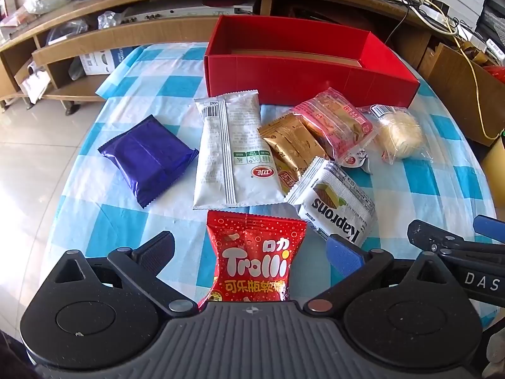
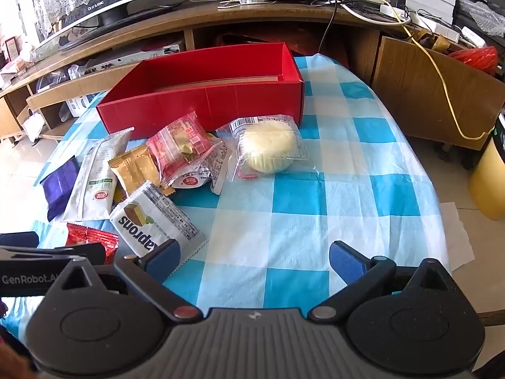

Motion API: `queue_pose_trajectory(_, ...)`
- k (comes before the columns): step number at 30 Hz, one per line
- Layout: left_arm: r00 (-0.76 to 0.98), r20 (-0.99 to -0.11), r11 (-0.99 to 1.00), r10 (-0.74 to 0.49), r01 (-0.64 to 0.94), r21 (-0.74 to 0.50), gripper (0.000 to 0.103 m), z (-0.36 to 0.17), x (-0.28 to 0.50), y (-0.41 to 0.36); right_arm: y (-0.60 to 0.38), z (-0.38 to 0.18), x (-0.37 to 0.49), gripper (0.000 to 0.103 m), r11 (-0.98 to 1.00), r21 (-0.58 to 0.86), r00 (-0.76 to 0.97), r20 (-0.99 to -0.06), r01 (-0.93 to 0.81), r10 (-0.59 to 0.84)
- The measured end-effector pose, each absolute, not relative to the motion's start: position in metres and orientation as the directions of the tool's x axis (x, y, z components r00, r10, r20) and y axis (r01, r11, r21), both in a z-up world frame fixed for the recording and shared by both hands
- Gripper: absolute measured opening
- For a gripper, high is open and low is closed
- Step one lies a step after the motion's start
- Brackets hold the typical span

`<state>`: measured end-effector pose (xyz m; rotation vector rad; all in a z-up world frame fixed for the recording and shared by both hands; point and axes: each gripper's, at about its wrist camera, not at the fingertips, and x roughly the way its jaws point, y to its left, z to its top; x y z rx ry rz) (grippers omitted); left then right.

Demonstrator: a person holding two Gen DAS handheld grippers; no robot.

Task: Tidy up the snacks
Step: 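Move left tool to the red Trolli bag while right tool approaches the Kapron wafer pack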

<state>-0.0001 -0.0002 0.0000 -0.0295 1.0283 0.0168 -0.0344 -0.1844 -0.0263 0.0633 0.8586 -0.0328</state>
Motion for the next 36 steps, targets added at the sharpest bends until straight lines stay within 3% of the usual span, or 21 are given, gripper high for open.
queue_pose_trajectory(36,0.509,-0.861,0.999,-0.018,-0.032,-0.039,0.101,-0.010,-0.003,0.004,-0.181,-0.032,-0.031,0.103,0.999,0.033,0.631,-0.776,0.040,0.000)
